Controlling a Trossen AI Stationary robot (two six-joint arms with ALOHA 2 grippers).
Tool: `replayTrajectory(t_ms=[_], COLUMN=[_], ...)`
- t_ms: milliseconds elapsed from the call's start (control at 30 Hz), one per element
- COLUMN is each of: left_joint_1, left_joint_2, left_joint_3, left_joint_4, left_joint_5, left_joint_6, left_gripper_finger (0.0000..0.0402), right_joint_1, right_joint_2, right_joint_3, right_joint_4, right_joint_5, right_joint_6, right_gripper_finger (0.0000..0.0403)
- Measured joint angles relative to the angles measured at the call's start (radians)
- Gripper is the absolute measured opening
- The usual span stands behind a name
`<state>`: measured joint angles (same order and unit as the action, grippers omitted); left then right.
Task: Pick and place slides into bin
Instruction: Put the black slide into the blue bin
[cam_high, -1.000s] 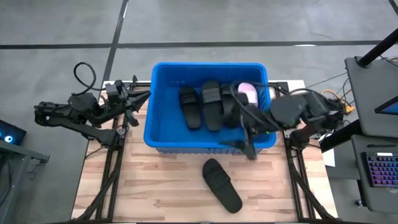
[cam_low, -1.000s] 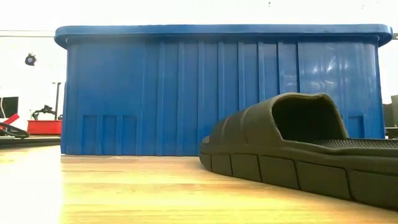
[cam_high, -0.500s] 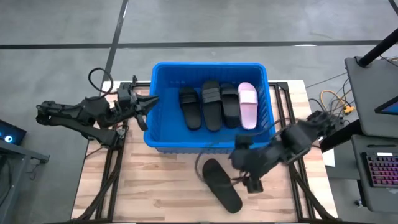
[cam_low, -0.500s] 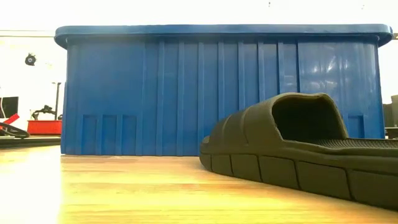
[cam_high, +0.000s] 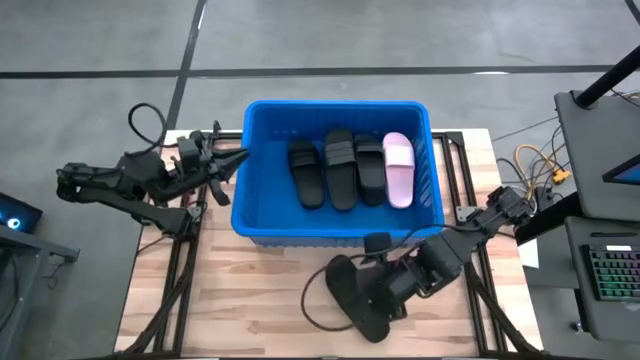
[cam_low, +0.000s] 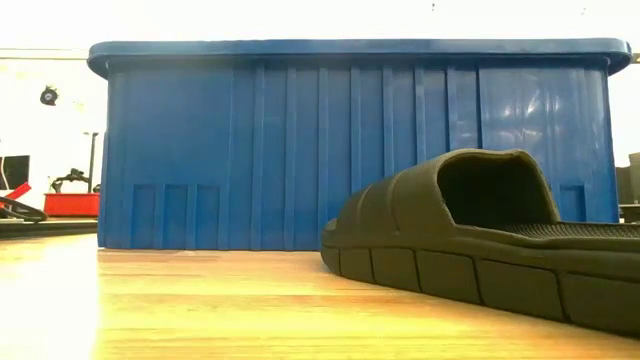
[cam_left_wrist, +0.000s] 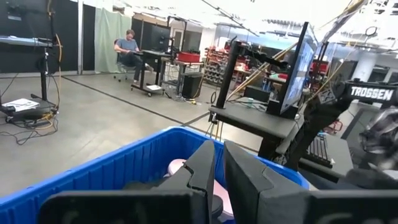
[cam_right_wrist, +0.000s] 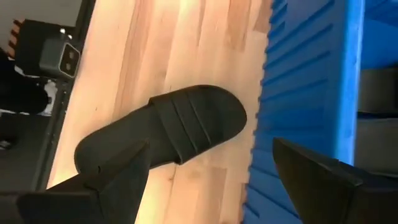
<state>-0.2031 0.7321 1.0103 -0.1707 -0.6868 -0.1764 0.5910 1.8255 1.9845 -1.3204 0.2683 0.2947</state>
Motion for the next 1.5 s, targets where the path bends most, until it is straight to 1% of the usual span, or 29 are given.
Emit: replayTrajectory(t_ms=[100, 233, 400, 533, 567, 633, 800, 900, 1000, 1200, 1300, 1367, 1433, 1500], left_joint_1=[0.0, 0.0, 0.0, 0.0, 0.0, 0.0, 0.0, 0.0, 0.0, 0.0, 0.0, 0.0, 0.0, 0.0], left_joint_2=[-0.009, -0.021, -0.019, -0.015, -0.013, -0.012, 0.001, 0.021, 0.041, 0.071, 0.081, 0.083, 0.082, 0.076], left_joint_3=[0.0, 0.0, 0.0, -0.001, -0.001, -0.001, -0.001, -0.001, -0.001, -0.001, -0.001, -0.001, -0.002, -0.002], left_joint_4=[0.001, 0.002, 0.001, -0.002, -0.002, -0.004, -0.003, -0.003, -0.003, -0.003, -0.002, -0.003, -0.003, -0.004], left_joint_5=[0.001, 0.0, 0.001, 0.001, 0.0, 0.001, 0.001, 0.001, 0.001, 0.001, 0.001, 0.001, 0.001, 0.001], left_joint_6=[0.0, 0.0, 0.0, 0.0, 0.0, 0.0, 0.0, 0.0, 0.0, 0.0, 0.0, 0.005, 0.008, 0.008], left_gripper_finger=[0.002, 0.002, 0.002, 0.002, 0.002, 0.002, 0.002, 0.002, 0.002, 0.002, 0.002, 0.002, 0.002, 0.002], right_joint_1=[0.0, 0.003, 0.002, 0.012, 0.019, 0.03, 0.044, 0.043, 0.048, 0.06, 0.057, 0.055, 0.052, 0.053], right_joint_2=[-0.014, -0.012, -0.012, -0.011, -0.01, -0.009, -0.01, -0.008, -0.002, 0.006, 0.027, 0.048, 0.071, 0.093], right_joint_3=[-0.082, -0.21, -0.348, -0.464, -0.488, -0.529, -0.592, -0.651, -0.707, -0.753, -0.778, -0.788, -0.79, -0.784], right_joint_4=[0.056, 0.15, 0.201, 0.356, 0.395, 0.465, 0.538, 0.627, 0.721, 0.765, 0.798, 0.818, 0.825, 0.828], right_joint_5=[0.025, 0.02, 0.012, -0.062, -0.063, -0.042, 0.122, 0.127, 0.116, 0.126, 0.178, 0.215, 0.23, 0.251], right_joint_6=[0.005, 0.023, 0.027, 0.028, 0.028, 0.024, -0.037, -0.076, -0.078, -0.091, -0.118, -0.17, -0.216, -0.223], right_gripper_finger=[0.0324, 0.0324, 0.0324, 0.0324, 0.0324, 0.0322, 0.0302, 0.0289, 0.0279, 0.0267, 0.0263, 0.0263, 0.0265, 0.0267])
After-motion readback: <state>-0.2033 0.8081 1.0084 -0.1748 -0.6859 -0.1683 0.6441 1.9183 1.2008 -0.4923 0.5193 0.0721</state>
